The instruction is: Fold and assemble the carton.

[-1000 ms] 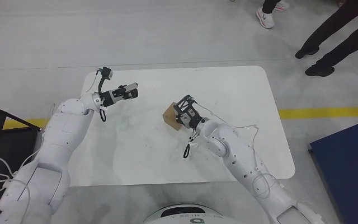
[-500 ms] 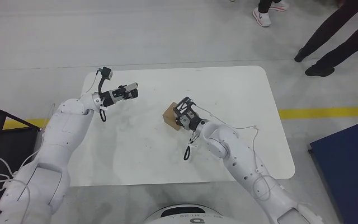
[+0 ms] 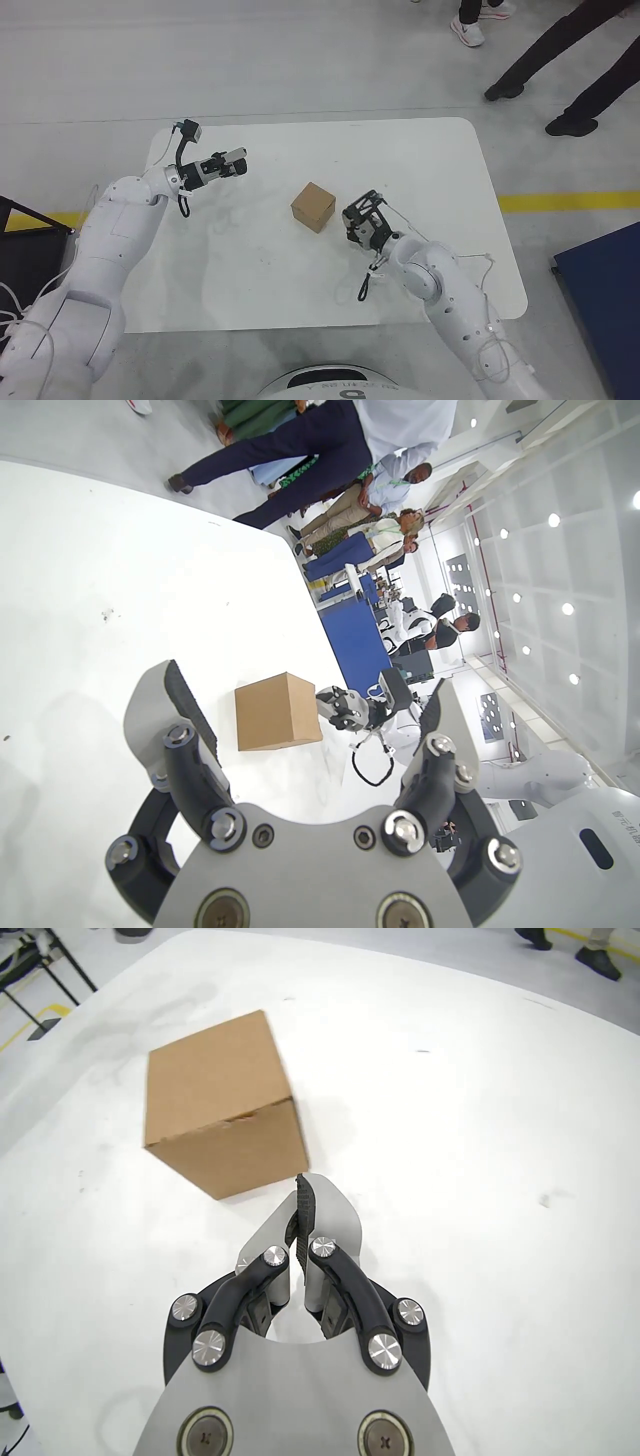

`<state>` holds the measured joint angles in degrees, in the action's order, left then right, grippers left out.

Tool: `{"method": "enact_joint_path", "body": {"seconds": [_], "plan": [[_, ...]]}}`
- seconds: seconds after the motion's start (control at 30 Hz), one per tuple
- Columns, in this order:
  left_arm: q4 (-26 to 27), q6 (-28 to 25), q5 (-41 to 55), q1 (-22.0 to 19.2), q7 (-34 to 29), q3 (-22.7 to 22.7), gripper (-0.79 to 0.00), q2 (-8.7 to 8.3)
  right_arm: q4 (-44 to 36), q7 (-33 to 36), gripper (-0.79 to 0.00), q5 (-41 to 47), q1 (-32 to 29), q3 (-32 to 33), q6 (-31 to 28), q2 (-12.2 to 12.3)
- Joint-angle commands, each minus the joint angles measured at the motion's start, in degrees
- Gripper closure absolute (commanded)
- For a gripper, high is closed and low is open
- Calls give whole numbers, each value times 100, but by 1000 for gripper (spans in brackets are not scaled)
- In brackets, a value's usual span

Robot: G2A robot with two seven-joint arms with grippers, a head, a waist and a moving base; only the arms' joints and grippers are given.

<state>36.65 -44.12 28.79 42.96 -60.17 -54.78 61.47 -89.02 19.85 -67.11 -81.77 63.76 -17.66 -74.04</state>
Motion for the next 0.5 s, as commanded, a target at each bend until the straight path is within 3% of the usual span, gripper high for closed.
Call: {"method": "enact_joint_path", "body": {"seconds": [0.0, 0.17, 0.43, 0.47], "plan": [[0, 0, 0, 0, 0, 0, -785, 0, 25, -80, 0, 33, 138, -232, 19, -48], [0, 0, 0, 0, 0, 0, -785, 0, 143, -194, 0, 23, 287, -441, 188, -101], [0, 0, 0, 0, 0, 0, -785, 0, -397, -894, 0, 23, -306, 364, 664, 38], [0, 0, 0, 0, 0, 0, -785, 0, -471, -1044, -188, -36, -368, 423, 780, 44]]}}
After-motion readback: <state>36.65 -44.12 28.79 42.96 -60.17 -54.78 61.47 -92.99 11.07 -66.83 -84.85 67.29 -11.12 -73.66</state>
